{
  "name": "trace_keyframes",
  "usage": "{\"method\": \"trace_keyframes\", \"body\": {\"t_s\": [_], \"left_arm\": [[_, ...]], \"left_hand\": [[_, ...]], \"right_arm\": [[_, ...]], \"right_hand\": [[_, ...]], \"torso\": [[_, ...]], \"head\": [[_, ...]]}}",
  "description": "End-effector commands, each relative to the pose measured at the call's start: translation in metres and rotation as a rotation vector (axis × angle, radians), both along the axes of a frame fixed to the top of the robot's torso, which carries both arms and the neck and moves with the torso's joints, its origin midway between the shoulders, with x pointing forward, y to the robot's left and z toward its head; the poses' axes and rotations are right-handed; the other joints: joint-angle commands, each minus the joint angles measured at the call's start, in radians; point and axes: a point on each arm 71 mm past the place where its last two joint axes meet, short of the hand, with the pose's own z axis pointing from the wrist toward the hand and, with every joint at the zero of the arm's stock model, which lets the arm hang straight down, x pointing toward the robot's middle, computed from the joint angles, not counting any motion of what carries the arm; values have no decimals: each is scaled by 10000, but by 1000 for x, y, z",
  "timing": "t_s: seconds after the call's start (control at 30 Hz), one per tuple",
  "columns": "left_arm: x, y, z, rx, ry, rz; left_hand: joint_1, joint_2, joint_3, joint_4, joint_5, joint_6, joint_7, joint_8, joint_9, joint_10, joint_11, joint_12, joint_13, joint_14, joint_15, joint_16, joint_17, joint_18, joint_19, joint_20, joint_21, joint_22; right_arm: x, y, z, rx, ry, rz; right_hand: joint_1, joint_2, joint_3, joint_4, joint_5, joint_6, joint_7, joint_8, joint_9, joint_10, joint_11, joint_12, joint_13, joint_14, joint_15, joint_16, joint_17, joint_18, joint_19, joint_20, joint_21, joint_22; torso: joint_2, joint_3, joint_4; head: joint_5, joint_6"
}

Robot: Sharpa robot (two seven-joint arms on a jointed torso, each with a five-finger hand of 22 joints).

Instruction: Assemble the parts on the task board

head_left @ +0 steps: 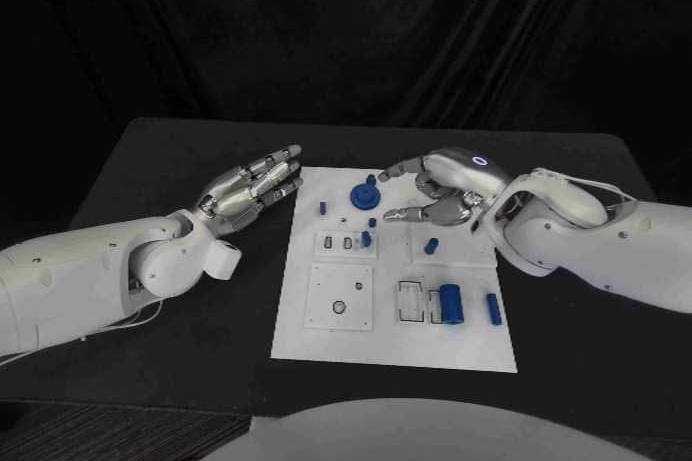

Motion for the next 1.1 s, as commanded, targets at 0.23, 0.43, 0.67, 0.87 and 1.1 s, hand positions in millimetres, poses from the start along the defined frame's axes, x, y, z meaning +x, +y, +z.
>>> {"method": "trace_keyframes", "body": {"t_s": [0.23,0.43,0.67,0.87,1.1], "left_arm": [[17,22,31,1643,-2700,2502],[26,16,52,4344,-5160,3592],[26,-3,58,6825,-7649,3333],[26,-25,46,8374,-6541,2269],[28,-48,43,9642,-4589,797]], "left_hand": [[-153,-251,-411,-39,-528,55,-200,66,12,11,-241,-63,-9,-20,-136,-36,-17,185,45,2,-12,21],[86,-269,-673,24,728,1658,620,483,173,5030,2286,4182,1669,5395,1309,3552,1592,153,4885,1241,2908,1555],[261,-224,-800,69,1538,4923,1391,1246,473,8629,1360,9263,4415,9563,361,9119,3896,168,9159,360,5772,2924],[73,13,-851,72,1279,5556,1445,931,686,14313,1005,15061,14231,14044,-104,15240,13450,-301,10082,-323,11053,8012],[-570,237,-980,37,615,5958,1512,1349,1099,15715,1116,15643,15697,15688,-37,15672,15691,-921,12693,-203,14103,12540]], "right_arm": [[15,-31,59,2253,-1543,-779],[26,-45,62,3136,-1125,-1106],[25,-48,46,3186,-406,-1151],[23,-57,30,2812,792,-1550],[21,-65,23,2539,1486,-1862]], "right_hand": [[-2423,1131,-513,18,457,848,140,196,-69,1059,79,53,2631,1039,35,57,2635,86,110,28,-106,1996],[-1642,1716,-249,-49,2916,2242,251,825,208,1059,274,53,2631,1039,198,57,2635,14,262,154,222,2094],[-1028,1709,-66,-51,3523,2829,225,1073,377,1059,350,53,2631,1039,272,57,2635,50,190,238,94,2048],[-33,1599,357,-296,4314,2881,214,1006,399,1059,331,53,2631,1000,248,-43,2474,158,-33,224,-356,1902],[119,1580,445,-158,4353,2881,231,953,396,1059,342,53,2631,947,253,-179,2260,208,-142,228,-591,1827]], "torso": [[-129,55,14],[-269,122,-76],[-518,244,-165],[-744,364,-265],[-988,502,-374]], "head": [[-88,244],[72,423],[81,308],[86,191],[163,-50]]}}
